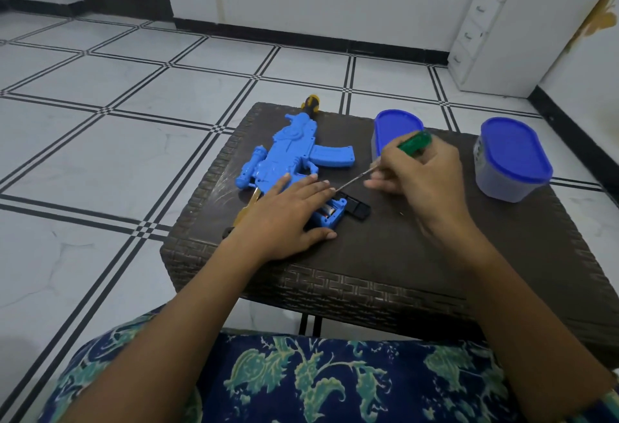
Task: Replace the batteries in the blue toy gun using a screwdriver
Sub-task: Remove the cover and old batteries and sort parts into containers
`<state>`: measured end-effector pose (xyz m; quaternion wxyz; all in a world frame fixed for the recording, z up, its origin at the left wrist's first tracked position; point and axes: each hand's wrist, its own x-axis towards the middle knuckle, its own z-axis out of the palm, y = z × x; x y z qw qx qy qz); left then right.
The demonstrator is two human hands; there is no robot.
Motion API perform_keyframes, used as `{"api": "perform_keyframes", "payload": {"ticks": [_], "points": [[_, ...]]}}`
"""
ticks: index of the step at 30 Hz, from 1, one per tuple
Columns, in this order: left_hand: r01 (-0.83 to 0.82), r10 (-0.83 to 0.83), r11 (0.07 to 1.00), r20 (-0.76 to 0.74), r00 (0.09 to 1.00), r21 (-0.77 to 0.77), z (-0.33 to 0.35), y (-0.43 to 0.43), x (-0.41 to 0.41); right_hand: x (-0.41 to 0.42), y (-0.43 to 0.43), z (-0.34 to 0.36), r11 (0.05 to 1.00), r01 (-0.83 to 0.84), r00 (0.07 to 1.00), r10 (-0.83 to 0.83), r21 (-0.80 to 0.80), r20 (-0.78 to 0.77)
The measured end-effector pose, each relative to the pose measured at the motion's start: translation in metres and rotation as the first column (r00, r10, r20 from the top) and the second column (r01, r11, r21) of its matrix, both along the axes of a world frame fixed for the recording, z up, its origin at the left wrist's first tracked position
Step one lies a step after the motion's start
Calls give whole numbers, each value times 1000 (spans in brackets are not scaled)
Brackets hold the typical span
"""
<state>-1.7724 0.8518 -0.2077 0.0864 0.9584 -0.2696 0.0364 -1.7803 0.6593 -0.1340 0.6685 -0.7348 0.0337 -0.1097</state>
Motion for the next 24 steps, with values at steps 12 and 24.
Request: {"api": "perform_keyframes", "payload": {"ticks": [12, 24], "points": [[8, -2, 997, -69, 998, 82, 0, -2, 1, 3, 14, -28, 946, -46, 974, 114, -320, 196], [14, -8, 997, -69, 998, 79, 0, -2, 2, 9, 15, -32, 903, -53, 956, 169, -426, 239]]}}
